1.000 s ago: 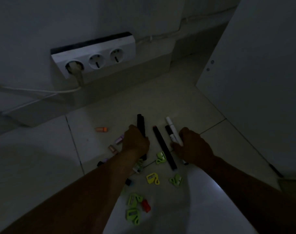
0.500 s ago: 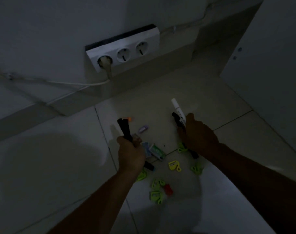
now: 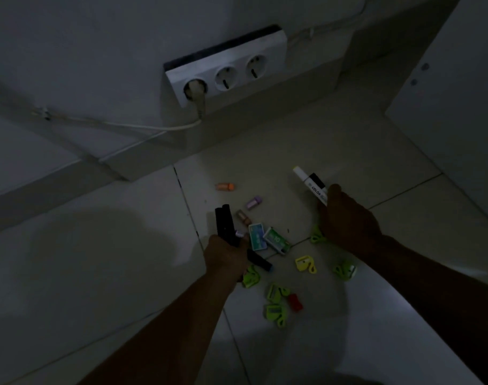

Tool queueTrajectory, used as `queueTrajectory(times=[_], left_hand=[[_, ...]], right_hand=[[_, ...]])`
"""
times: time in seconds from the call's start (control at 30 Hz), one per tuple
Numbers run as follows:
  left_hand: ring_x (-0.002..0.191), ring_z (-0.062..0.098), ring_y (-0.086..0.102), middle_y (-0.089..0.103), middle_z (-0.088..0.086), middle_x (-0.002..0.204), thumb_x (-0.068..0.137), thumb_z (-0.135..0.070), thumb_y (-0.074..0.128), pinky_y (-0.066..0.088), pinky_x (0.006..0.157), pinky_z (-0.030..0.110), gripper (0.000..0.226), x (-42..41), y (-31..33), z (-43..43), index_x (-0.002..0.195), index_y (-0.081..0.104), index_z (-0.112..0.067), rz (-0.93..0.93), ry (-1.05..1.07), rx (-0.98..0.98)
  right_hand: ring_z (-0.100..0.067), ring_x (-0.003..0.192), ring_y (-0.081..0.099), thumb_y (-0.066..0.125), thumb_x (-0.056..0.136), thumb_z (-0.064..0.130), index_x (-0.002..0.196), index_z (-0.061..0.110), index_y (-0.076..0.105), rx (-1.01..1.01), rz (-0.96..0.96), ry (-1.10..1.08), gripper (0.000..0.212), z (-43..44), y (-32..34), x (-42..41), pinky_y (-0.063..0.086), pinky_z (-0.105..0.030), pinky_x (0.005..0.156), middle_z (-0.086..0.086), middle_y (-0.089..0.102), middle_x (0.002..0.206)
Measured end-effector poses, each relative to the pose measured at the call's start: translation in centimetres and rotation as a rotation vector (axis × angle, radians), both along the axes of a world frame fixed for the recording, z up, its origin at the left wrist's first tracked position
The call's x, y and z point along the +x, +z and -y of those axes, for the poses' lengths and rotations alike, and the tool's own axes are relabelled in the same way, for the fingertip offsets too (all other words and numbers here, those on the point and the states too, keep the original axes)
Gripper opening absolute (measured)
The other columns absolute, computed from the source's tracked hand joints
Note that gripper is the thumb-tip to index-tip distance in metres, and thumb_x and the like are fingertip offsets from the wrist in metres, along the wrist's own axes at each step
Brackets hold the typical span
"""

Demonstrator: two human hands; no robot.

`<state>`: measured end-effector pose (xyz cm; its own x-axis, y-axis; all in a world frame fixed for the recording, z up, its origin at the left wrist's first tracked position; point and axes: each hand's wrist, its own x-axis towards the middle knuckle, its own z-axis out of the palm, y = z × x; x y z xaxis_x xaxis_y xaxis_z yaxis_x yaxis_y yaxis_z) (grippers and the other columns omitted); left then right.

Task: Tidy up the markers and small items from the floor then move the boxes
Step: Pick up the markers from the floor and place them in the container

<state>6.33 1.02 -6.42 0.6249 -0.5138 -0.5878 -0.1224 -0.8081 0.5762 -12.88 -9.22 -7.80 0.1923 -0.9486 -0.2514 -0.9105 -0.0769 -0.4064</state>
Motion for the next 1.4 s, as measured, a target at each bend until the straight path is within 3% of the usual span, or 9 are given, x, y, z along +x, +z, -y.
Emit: queueTrajectory(times=[0.17,0.37,0.5,0.63,0.77,0.87,1.03,1.17,1.4], left_hand=[[0.090,0.036,0.066,0.067,0.022,0.103,0.080,-0.022,0.074,0.057,0.074,0.043,0.031,-0.7,0.1,-0.2,0.103,0.063,-0.003,0.017,-0.111,-0.029],[0.100,0.035,0.061,0.061,0.022,0.116,0.087,-0.012,0.063,0.049,0.070,0.031,0.034,-1.1,0.6,0.4,0.117,0.054,0.001,0.106,-0.194,0.022],[0.090,0.031,0.060,0.062,0.022,0.110,0.086,-0.009,0.064,0.046,0.068,0.029,0.023,-1.3,1.5,1.4,0.106,0.054,-0.004,0.110,-0.110,-0.128],[0.075,0.017,0.059,0.060,0.004,0.097,0.086,-0.010,0.064,0.049,0.060,0.026,0.030,-1.9,2.5,3.2,0.109,0.046,-0.015,-0.154,0.051,-0.307],[0.078,0.023,0.065,0.063,0.011,0.100,0.084,-0.005,0.066,0.058,0.073,0.037,0.033,-2.7,3.3,6.2,0.115,0.054,-0.005,-0.411,0.074,-0.345],[0.079,0.022,0.068,0.067,0.010,0.097,0.079,-0.013,0.075,0.059,0.067,0.031,0.033,-2.7,4.8,7.6,0.108,0.061,-0.005,-0.521,0.042,-0.391],[0.068,0.022,0.071,0.075,0.011,0.082,0.070,-0.033,0.081,0.057,0.060,0.034,0.028,-3.4,11.4,7.8,0.089,0.071,-0.014,-0.638,-0.068,-0.429],[0.068,0.024,0.072,0.073,0.011,0.074,0.073,-0.035,0.077,0.057,0.058,0.035,0.039,-4.6,20.4,6.2,0.098,0.067,-0.007,-0.641,-0.113,-0.429],[0.090,0.023,0.072,0.075,0.010,0.095,0.082,-0.031,0.070,0.059,0.071,0.038,0.030,-5.1,41.2,2.8,0.105,0.066,-0.012,-0.748,-0.216,-0.375]], right_hand=[[-0.040,0.093,0.062,0.045,0.098,0.027,0.119,0.006,0.042,0.014,0.090,-0.045,0.030,0.3,0.7,-0.2,0.049,-0.042,0.073,-0.022,0.061,0.109],[-0.039,0.090,0.062,0.047,0.097,0.029,0.112,0.007,0.044,0.033,0.182,-0.050,0.026,-0.2,1.3,0.0,0.053,-0.043,0.071,-0.021,0.062,0.106],[-0.036,0.079,0.061,0.046,0.098,0.032,0.110,0.009,0.045,0.034,0.287,-0.081,0.026,0.0,1.8,-0.2,0.050,-0.039,0.063,-0.018,0.062,0.095],[-0.022,0.063,0.062,0.048,0.098,0.025,0.113,0.015,0.051,0.301,0.642,-0.239,0.018,0.6,2.5,0.1,0.052,-0.032,0.054,-0.010,0.064,0.086],[-0.015,0.054,0.066,0.049,0.098,0.011,0.122,0.012,0.050,0.633,1.118,-0.474,0.024,1.4,3.7,0.3,0.054,-0.028,0.047,-0.008,0.070,0.079],[-0.018,0.061,0.069,0.051,0.097,0.011,0.116,0.015,0.055,0.690,1.209,-0.443,0.020,1.6,5.1,-0.4,0.057,-0.030,0.052,-0.007,0.074,0.081],[-0.014,0.057,0.064,0.055,0.095,0.020,0.107,0.014,0.061,0.638,1.171,-0.466,0.015,0.6,11.4,-2.8,0.055,-0.029,0.051,-0.002,0.072,0.076],[-0.016,0.057,0.063,0.054,0.096,0.023,0.112,0.011,0.059,0.634,1.195,-0.518,0.021,-1.9,20.5,-4.3,0.054,-0.029,0.050,-0.003,0.071,0.077],[-0.028,0.087,0.072,0.054,0.095,0.012,0.107,0.005,0.068,0.777,1.246,-0.491,0.020,-5.5,41.8,-5.0,0.061,-0.037,0.072,-0.018,0.072,0.104]])
